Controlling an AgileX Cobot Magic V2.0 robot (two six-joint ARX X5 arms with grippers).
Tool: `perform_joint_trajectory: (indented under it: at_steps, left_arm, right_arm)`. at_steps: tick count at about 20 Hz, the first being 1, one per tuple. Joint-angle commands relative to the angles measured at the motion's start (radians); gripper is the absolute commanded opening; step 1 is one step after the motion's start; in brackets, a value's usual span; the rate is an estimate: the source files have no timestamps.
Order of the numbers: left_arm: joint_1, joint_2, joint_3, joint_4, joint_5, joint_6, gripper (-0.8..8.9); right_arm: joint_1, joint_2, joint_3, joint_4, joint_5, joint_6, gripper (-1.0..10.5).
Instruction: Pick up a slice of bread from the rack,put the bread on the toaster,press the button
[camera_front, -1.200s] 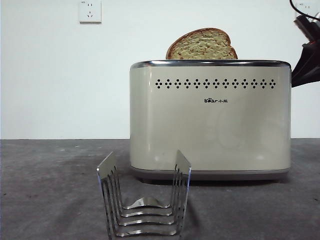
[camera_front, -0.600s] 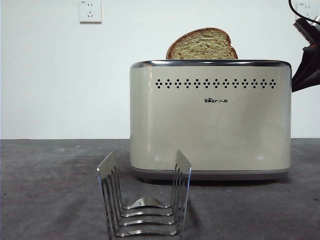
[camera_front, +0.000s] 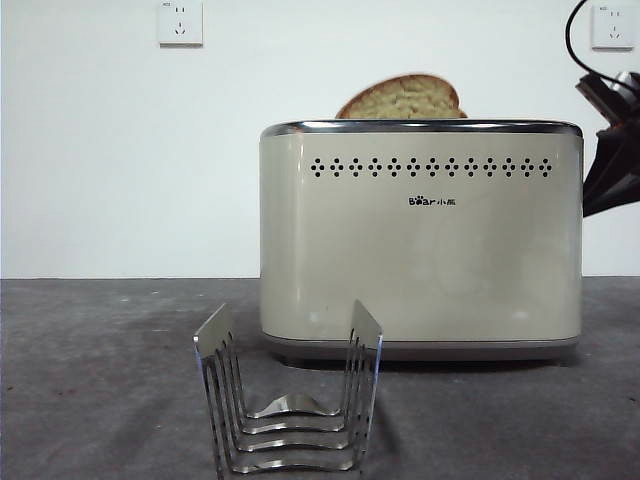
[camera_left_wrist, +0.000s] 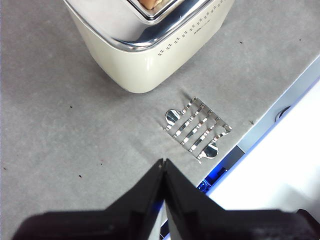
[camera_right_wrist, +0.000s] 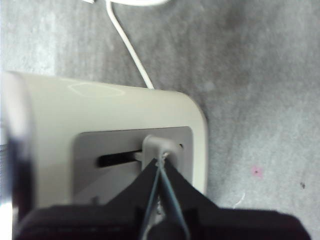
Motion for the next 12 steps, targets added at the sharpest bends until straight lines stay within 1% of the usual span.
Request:
perform_joint_trajectory:
  at_steps: [1,9,12]
  left_arm:
    - [0.003,-0.001,-0.005,0.002,-0.003,-0.005,-0.08]
    - [0.003,-0.001,-0.005,0.002,-0.003,-0.006,-0.08]
    - [0.003,-0.001,-0.005,0.002,-0.003,-0.006,-0.08]
  right_arm:
    - [0.002,0.054,-0.013,-0.012,0.018,-0.008,-0.1]
    - [0.002,0.139,-0.013,-0.028,0.022,-0.007,-0.1]
    - [0.002,0.172,-0.013,-0.031,0.045,-0.005,-0.1]
